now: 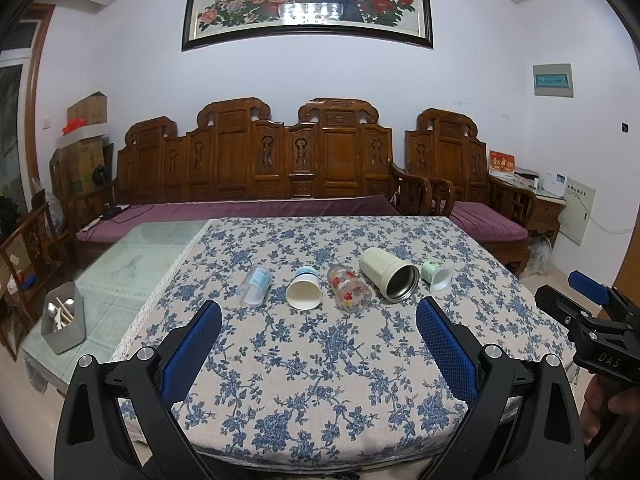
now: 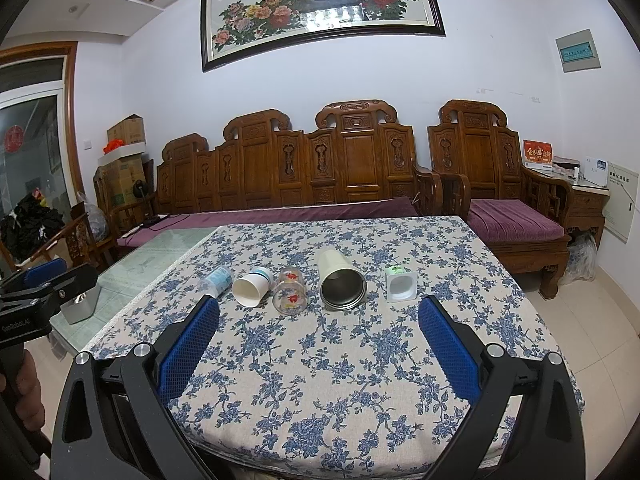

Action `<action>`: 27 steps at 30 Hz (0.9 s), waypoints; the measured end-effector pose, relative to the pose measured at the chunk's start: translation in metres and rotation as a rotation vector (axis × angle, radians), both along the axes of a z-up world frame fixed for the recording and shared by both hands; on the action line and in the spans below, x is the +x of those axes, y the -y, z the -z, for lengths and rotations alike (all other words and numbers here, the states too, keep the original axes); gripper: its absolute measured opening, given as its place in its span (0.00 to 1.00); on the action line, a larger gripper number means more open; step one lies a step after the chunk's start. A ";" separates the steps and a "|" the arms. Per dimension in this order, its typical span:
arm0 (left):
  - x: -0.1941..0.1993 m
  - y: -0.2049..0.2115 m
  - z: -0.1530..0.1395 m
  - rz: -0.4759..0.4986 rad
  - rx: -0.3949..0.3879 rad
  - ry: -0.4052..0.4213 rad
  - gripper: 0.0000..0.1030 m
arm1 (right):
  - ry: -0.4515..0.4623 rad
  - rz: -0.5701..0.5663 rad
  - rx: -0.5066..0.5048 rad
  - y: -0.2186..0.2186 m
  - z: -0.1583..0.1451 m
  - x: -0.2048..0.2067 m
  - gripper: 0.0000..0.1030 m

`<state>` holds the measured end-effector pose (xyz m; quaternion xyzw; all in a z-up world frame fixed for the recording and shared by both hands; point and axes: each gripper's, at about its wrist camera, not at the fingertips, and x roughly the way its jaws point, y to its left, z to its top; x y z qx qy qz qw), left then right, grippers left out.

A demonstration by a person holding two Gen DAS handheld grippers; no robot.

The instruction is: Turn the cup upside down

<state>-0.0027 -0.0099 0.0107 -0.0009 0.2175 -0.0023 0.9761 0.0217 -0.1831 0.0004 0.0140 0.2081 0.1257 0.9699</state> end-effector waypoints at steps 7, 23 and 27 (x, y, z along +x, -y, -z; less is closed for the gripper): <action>0.000 0.000 0.001 -0.001 0.000 0.001 0.91 | 0.002 0.002 0.000 0.000 0.000 0.000 0.97; 0.001 0.005 -0.004 0.004 0.003 -0.008 0.91 | 0.001 0.001 0.002 0.001 0.000 -0.001 0.97; 0.005 0.001 0.003 0.003 0.001 -0.017 0.91 | -0.006 0.000 0.004 0.001 -0.001 0.002 0.97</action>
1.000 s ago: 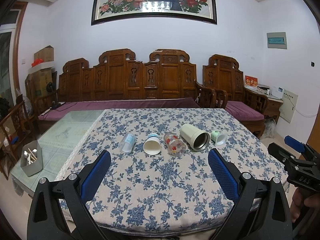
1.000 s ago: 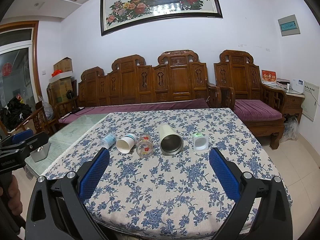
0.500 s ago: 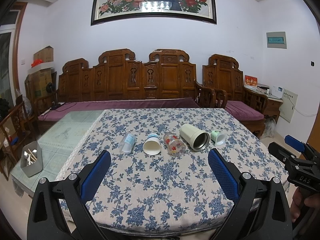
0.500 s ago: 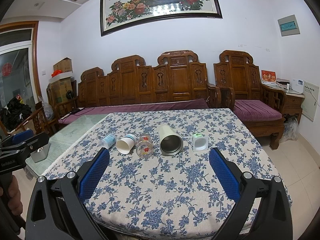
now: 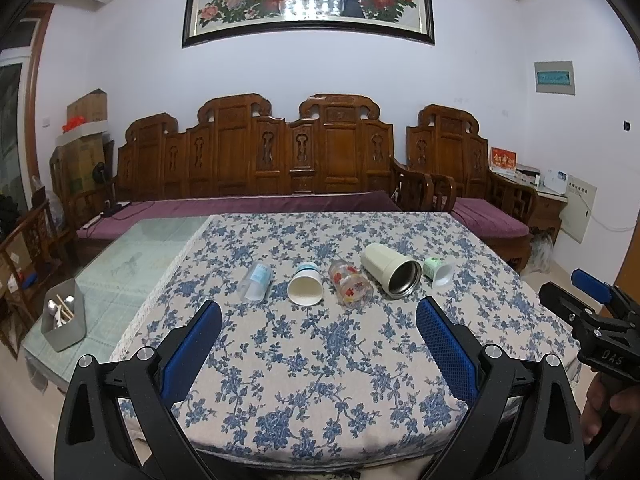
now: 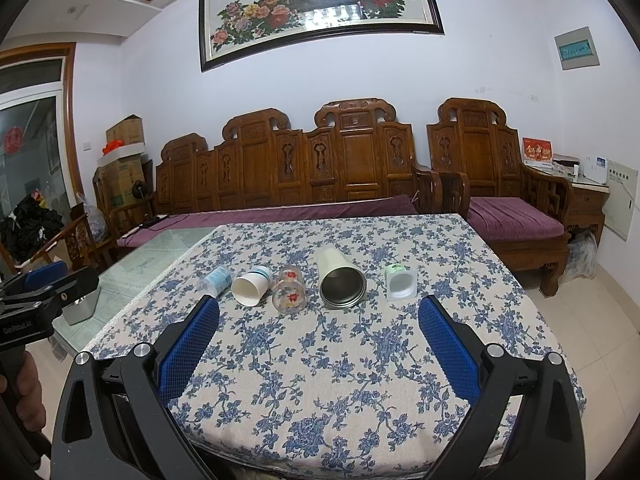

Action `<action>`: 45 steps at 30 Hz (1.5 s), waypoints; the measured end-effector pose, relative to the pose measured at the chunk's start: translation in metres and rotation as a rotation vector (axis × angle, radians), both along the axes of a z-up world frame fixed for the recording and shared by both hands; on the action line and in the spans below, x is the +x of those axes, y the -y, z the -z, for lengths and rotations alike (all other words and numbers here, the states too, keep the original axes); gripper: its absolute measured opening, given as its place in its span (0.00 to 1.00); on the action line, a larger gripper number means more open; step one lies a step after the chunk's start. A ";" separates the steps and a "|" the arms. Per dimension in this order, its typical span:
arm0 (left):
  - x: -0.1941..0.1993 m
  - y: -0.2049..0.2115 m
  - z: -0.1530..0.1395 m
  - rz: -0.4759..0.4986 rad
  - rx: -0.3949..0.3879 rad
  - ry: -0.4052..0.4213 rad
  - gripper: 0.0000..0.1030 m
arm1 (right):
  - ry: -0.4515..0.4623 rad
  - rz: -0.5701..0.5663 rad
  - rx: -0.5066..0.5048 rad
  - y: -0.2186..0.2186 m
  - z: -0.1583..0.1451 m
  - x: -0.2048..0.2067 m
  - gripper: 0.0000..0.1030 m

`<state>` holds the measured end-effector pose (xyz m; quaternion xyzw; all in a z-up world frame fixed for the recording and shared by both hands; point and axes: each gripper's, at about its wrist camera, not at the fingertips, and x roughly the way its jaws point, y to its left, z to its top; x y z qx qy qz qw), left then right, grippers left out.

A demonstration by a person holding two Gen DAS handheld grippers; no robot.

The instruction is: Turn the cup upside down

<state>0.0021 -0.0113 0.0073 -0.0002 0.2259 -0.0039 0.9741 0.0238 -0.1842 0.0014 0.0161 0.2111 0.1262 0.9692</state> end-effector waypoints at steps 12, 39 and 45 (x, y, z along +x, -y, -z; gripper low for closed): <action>0.047 -0.008 0.019 0.037 0.012 -0.097 0.91 | -0.086 -0.020 -0.020 -0.001 0.015 0.048 0.97; 0.210 -0.024 0.074 0.142 -0.015 -0.309 0.91 | -0.468 -0.136 -0.182 -0.028 0.079 0.329 0.97; 0.220 -0.027 0.097 0.166 -0.020 -0.361 0.91 | -0.619 -0.192 -0.241 -0.055 0.111 0.397 0.92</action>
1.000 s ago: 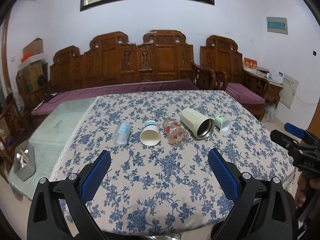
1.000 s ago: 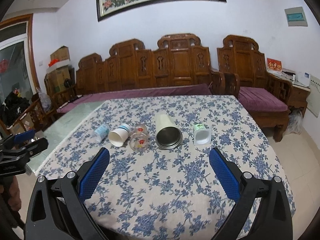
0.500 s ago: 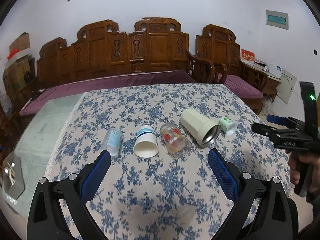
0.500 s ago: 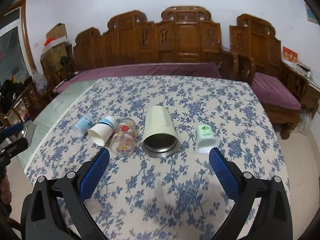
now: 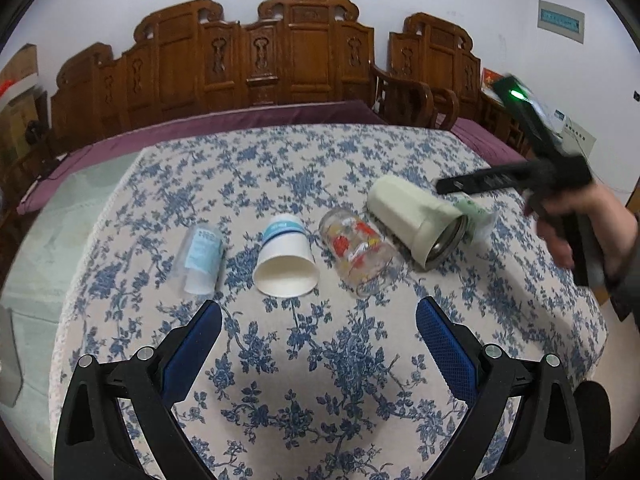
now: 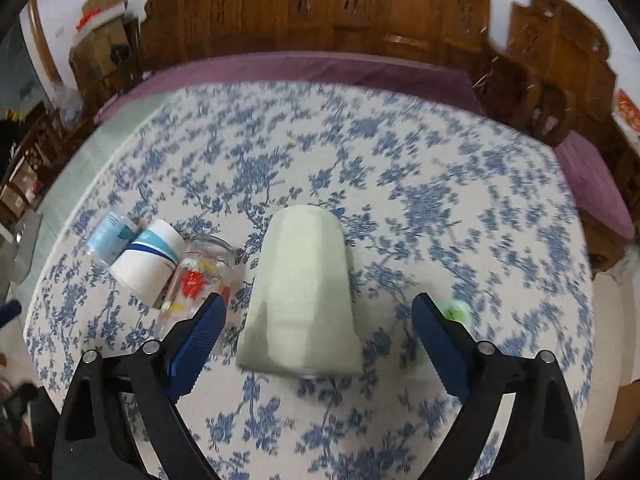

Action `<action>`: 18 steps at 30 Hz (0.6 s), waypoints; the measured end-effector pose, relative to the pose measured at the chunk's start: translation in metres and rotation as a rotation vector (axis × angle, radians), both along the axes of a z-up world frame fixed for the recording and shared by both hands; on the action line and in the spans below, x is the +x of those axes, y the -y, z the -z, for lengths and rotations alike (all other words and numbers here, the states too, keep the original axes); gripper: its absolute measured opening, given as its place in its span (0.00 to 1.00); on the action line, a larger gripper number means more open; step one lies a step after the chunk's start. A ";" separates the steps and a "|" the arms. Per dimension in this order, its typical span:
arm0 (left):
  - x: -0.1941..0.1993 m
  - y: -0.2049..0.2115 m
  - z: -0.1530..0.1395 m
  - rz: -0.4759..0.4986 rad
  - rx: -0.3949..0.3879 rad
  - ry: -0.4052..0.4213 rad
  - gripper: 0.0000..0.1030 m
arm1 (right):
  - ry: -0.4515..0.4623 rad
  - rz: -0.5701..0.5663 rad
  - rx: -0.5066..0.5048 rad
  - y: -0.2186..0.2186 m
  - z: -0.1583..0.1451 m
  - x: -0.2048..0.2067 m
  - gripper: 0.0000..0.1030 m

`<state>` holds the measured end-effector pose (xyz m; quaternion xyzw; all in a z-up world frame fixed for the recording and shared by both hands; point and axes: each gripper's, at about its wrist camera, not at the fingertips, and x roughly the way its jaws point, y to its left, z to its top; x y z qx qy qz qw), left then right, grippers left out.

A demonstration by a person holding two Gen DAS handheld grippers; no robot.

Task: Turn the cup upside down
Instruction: 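Move the right gripper to the cream cup and close around its body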

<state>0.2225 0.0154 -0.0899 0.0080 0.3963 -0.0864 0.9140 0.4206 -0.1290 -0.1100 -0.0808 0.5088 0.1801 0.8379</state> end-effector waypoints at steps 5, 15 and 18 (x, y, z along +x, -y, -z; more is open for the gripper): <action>0.001 -0.005 0.013 0.000 -0.007 -0.033 0.91 | -0.117 -0.024 -0.027 -0.020 0.027 0.036 0.89; -0.002 -0.017 0.023 -0.011 -0.026 -0.070 0.91 | -0.351 -0.004 -0.089 -0.040 0.071 0.065 0.89; -0.004 -0.019 0.023 -0.009 -0.026 -0.073 0.91 | -0.375 -0.001 -0.136 -0.042 0.080 0.066 0.76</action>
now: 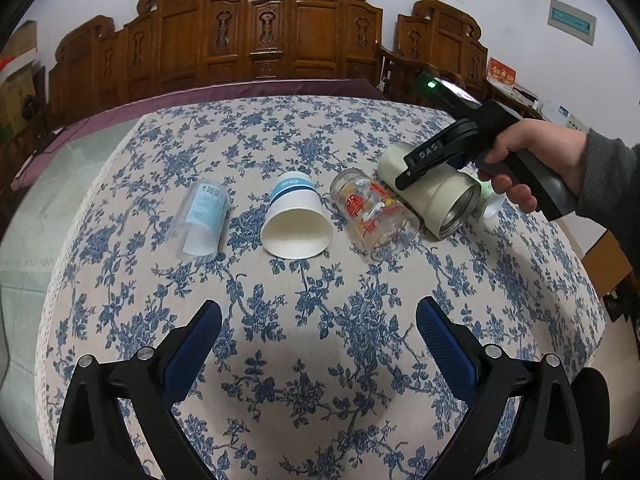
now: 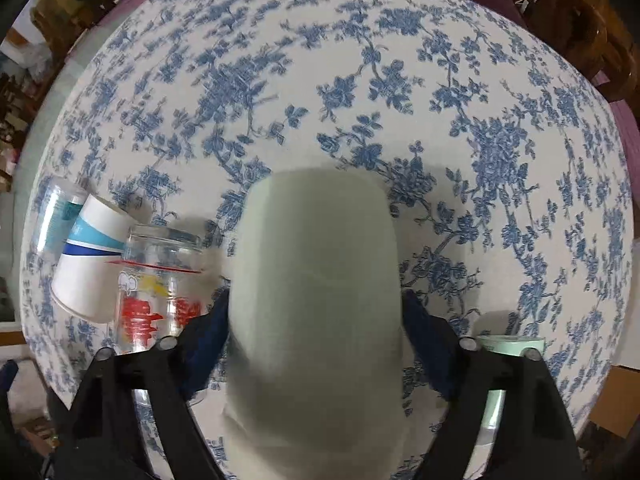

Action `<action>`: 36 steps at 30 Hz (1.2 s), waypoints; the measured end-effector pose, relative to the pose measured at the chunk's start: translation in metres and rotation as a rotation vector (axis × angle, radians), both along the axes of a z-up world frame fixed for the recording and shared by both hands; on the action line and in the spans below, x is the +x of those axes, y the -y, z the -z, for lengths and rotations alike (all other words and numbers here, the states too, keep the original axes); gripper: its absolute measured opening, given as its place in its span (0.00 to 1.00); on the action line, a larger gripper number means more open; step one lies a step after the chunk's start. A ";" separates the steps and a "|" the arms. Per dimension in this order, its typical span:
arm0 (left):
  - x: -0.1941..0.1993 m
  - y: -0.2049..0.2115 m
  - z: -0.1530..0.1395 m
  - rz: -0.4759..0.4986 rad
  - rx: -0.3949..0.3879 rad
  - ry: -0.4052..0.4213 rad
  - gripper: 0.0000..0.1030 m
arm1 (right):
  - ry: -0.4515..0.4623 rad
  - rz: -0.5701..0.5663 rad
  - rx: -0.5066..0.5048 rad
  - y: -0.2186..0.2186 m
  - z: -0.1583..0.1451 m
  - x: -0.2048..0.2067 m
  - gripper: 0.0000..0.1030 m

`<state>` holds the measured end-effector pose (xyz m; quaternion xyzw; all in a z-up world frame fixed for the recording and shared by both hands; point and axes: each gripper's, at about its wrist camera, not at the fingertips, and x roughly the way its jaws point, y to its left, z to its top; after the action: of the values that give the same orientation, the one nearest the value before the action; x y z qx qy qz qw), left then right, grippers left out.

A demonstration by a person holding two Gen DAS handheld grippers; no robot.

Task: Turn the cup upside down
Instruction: 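Move the right gripper to the cream cup and close around its body, then lift the cream cup with the right gripper and swing it toward the left gripper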

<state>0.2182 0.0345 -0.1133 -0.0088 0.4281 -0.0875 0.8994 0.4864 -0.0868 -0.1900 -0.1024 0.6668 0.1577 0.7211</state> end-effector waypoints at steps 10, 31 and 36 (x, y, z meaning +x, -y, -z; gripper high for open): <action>-0.019 -0.003 -0.007 -0.015 0.000 0.010 0.91 | 0.062 -0.019 0.001 0.007 -0.014 -0.043 0.75; -0.056 -0.018 -0.022 -0.062 0.034 0.017 0.91 | 0.051 -0.079 0.278 -0.026 -0.038 -0.227 0.76; -0.059 -0.021 -0.026 -0.069 0.058 0.020 0.91 | 0.056 -0.089 0.256 -0.040 -0.026 -0.242 0.76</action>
<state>0.1588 0.0554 -0.0873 0.0033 0.4210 -0.0439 0.9060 0.2440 -0.0471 -0.1637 -0.0435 0.6156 0.2702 0.7391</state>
